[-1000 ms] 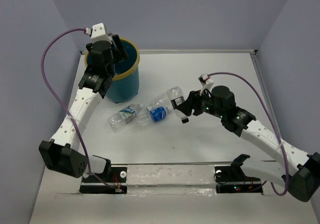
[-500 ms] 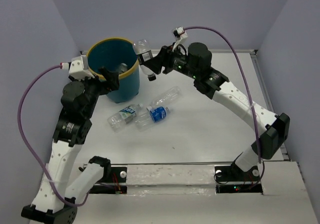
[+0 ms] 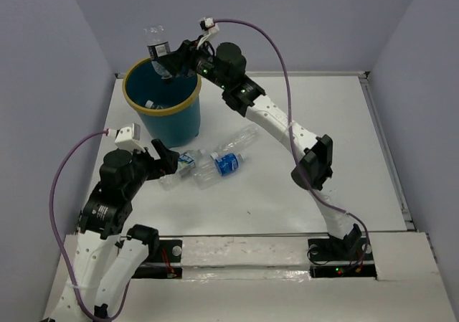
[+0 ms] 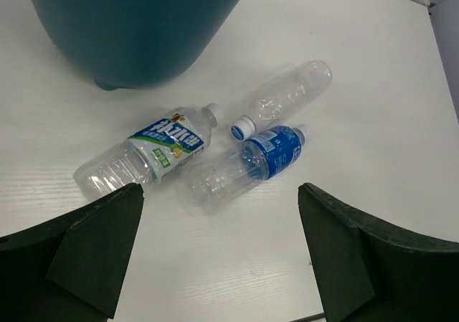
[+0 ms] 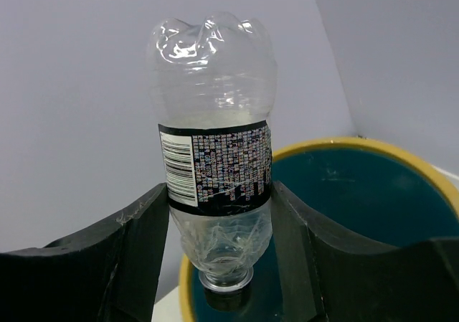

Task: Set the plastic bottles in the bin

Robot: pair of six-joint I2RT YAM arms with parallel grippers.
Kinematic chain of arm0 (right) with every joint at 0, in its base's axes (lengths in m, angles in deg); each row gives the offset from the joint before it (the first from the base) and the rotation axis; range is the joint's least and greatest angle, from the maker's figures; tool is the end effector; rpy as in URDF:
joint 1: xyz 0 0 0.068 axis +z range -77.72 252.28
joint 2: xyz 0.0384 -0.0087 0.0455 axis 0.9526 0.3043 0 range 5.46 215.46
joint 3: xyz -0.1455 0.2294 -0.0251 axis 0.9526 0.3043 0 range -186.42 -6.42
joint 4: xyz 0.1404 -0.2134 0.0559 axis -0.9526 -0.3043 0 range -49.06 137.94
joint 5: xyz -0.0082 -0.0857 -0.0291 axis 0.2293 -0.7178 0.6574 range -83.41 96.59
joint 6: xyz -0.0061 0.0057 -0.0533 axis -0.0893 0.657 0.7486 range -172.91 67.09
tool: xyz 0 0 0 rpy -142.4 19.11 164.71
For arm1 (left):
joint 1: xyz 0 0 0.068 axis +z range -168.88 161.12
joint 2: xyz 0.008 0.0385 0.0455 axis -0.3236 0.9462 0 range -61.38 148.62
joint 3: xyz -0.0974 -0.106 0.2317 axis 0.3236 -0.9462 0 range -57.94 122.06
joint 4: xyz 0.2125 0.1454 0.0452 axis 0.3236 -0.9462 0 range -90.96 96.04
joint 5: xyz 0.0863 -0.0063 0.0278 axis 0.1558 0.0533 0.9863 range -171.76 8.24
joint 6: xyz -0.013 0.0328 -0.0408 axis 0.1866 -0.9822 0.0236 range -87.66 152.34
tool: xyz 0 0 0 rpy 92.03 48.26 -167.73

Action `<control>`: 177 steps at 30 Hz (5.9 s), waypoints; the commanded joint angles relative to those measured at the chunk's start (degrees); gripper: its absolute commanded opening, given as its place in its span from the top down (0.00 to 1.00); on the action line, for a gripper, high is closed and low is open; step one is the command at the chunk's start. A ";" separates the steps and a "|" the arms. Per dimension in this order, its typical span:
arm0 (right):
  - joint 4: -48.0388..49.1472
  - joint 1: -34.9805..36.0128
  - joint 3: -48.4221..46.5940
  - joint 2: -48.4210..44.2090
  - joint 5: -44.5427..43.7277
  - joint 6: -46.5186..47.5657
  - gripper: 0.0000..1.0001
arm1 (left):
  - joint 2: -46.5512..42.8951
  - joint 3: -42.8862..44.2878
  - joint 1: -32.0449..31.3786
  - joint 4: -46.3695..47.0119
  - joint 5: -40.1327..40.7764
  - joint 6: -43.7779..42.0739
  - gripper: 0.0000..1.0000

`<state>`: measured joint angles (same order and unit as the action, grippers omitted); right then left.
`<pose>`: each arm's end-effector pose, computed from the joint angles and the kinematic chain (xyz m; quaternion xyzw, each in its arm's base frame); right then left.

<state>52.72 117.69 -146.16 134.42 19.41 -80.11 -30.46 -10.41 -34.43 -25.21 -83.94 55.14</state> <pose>0.3595 0.3760 0.4527 -0.1829 0.5795 0.5229 0.5978 0.1125 -0.0327 0.3490 -0.0385 0.7904 -0.2149 0.5723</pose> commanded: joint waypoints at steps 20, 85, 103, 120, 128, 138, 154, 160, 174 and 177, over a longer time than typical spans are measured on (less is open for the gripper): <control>8.58 -1.89 60.60 -40.35 -6.48 7.44 0.20 | 14.08 -2.00 -17.21 10.93 -11.20 -1.37 0.01; 15.00 -15.17 79.72 -20.78 -3.59 -19.91 0.00 | 32.82 -8.59 -35.69 28.17 6.74 6.28 0.56; 17.11 -15.26 81.90 -22.86 -10.44 -21.41 0.60 | 32.96 31.47 -25.09 20.88 19.50 -4.43 0.56; 15.02 -14.57 91.76 -56.09 -10.53 -10.17 0.61 | 46.51 37.47 1.12 25.09 22.65 -8.39 0.49; 11.05 -8.50 77.89 -53.93 -12.47 -2.86 0.60 | 43.09 34.30 2.19 24.84 19.41 -7.87 0.01; 7.01 -4.71 47.24 -38.47 -10.89 5.13 0.61 | 19.49 19.40 2.02 20.35 -1.22 -5.49 0.01; 4.28 -0.94 -1.28 -1.19 -9.82 11.55 0.60 | -9.37 0.64 2.10 3.21 -6.61 0.31 0.01; 2.00 0.56 -3.44 4.28 -6.76 16.10 0.11 | -10.96 2.39 2.02 1.27 -5.82 -0.31 0.01; 0.77 1.88 36.86 -26.01 12.47 28.93 0.14 | -4.11 20.40 1.93 0.48 1.64 -5.32 0.01; -4.49 2.49 41.29 -28.77 20.74 33.51 0.13 | -2.88 21.20 1.93 0.83 5.42 -5.23 0.01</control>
<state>51.41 119.64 -111.01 108.68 27.35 -54.82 -35.62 8.63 -32.31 -25.71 -83.37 51.65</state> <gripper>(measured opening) 0.864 0.989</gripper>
